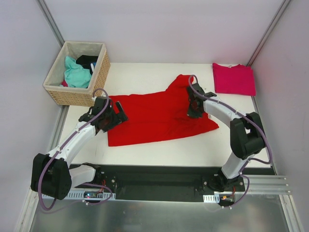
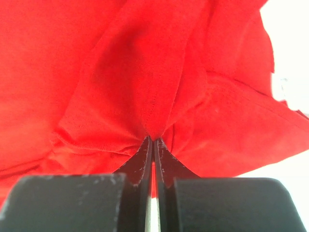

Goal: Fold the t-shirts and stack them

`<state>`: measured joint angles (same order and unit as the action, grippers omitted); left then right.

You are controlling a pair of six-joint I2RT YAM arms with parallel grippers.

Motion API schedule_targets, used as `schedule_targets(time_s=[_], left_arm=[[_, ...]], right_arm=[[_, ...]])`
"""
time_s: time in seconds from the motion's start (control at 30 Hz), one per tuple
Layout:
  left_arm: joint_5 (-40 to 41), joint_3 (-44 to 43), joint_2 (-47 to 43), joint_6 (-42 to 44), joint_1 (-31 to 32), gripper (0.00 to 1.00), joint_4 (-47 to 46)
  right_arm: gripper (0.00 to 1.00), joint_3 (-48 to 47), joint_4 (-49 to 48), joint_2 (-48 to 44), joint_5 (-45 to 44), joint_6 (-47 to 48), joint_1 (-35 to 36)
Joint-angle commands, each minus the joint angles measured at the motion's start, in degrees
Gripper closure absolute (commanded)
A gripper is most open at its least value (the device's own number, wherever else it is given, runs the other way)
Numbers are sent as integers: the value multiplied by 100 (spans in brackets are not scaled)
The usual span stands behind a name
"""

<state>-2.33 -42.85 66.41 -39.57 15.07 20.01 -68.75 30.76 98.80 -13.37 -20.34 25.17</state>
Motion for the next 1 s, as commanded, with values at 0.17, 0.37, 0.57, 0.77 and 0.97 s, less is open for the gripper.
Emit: schedule_targets(time_s=[0.17,0.37,0.57,0.77,0.97], left_arm=[[39,-48,-128,20,57,1,-15],[66,-22,-173,29,57,1,-15],[31,-57,-85,20,57,1,-32],[83,-74,-76,37,57,1,-32],[83,-74,-58,37,57,1,-23]], right_arm=[[98,29,35,-344,-105,-40,32],[76,-165,96,-177,-44,-14,41],[68,-358,114,-46,-17,-14,111],[70,-420,123,34,1,-40,164],[77,-481,132,86,-34,-49,190]])
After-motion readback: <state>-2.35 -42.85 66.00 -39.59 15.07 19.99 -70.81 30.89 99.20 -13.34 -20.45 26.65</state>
